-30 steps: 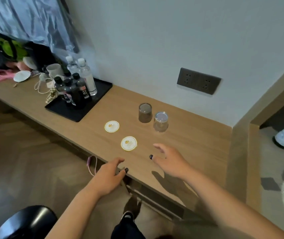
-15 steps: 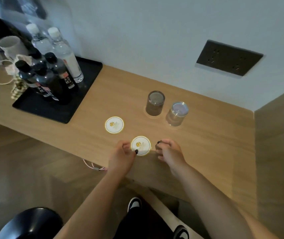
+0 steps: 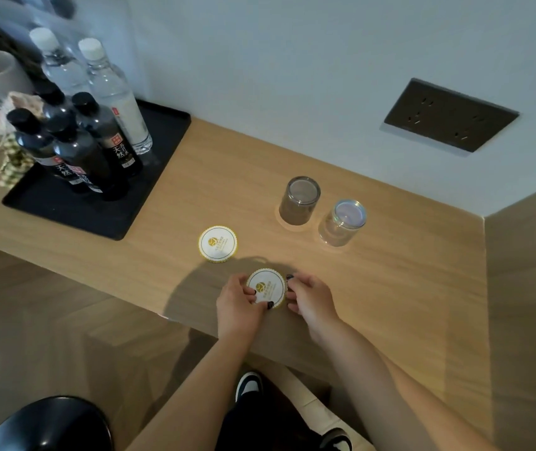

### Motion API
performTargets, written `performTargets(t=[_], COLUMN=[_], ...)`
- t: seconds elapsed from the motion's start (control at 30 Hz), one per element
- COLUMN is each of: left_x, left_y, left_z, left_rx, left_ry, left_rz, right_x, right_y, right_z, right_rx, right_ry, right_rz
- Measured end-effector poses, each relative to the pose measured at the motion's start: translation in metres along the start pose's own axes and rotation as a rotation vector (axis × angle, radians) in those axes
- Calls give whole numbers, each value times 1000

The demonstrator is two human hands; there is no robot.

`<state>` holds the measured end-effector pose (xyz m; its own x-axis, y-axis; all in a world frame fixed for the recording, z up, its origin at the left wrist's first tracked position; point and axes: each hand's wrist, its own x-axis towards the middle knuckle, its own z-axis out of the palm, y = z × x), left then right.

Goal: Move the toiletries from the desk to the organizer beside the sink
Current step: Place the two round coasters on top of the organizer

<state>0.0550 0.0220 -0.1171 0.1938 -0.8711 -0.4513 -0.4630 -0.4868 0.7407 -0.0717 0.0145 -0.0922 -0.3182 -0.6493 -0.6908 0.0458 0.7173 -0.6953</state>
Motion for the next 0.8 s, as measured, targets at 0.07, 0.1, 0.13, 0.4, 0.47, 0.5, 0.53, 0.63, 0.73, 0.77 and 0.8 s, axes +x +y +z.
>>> performTargets(t=[0.07,0.1,0.13,0.4,0.47,0.5,0.53,0.63,0.73,0.77,0.8], left_x=[1,1,1,21,38,47,56,77,84,85,85], left_y=[-1,-2,-2,4,11,14,16,17,19,21,23], left_z=[-1,-2,-3,-38,-49,-52,-54,-50,-42,-40,-39], left_rx=[4,8,11,-118,-137,-123,-97,58,245,260,255], left_ry=[-7,-10,-12,153,235,265,290,325,348,349,342], left_rz=[0,3,10,-1,1,12,18,12,-2,-4,-8], right_x=[-1,-2,-2,-9,-11,-12,-15,-17,-22,-23,-24], right_y=[1,1,2,-7,-14,-17,-20,-23,-21,-20,-19], right_z=[2,3,3,-6,-11,-13,-15,-19,-22,-23,-24], right_rx=[-49,-87,-154,-190,-57,9,76,257,341,354,362], right_ry=[-12,-17,-27,-32,-36,-43,-55,-79,-66,-63,-65], right_rz=[-10,-25,-53,-157,-150,-143,-131,-62,-3,9,18])
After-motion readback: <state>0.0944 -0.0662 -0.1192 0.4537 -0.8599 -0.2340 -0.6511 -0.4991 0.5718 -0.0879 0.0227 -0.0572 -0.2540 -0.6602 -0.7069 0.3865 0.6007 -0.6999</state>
